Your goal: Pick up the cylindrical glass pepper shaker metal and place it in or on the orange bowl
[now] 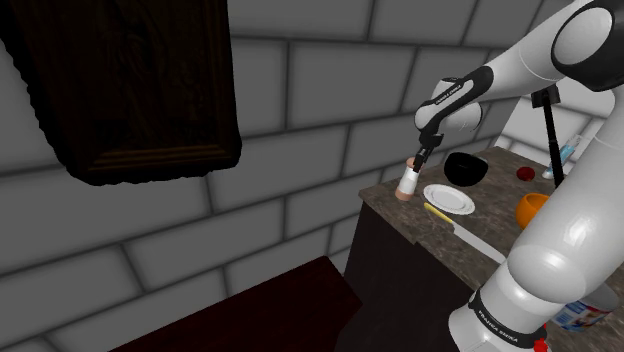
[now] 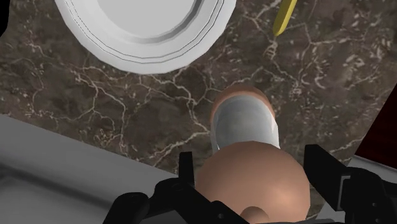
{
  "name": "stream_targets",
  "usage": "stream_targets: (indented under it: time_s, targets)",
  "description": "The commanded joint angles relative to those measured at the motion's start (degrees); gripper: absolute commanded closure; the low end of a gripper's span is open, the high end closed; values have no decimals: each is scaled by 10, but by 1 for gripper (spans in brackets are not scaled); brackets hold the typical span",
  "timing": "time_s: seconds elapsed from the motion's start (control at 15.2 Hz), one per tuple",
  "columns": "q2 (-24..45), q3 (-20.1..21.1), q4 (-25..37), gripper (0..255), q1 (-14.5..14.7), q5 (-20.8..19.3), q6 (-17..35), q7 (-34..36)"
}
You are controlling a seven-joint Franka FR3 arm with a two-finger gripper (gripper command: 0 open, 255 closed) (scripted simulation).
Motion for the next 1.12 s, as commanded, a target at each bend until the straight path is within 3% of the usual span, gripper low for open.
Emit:
stream_targets:
  time_s: [0.0, 0.46, 1.06]
  targets:
    - [0, 0, 0, 255, 0, 0, 0, 0]
    - [0, 0, 0, 255, 0, 0, 0, 0]
    - [-52, 1, 26, 255, 2, -31, -73, 17]
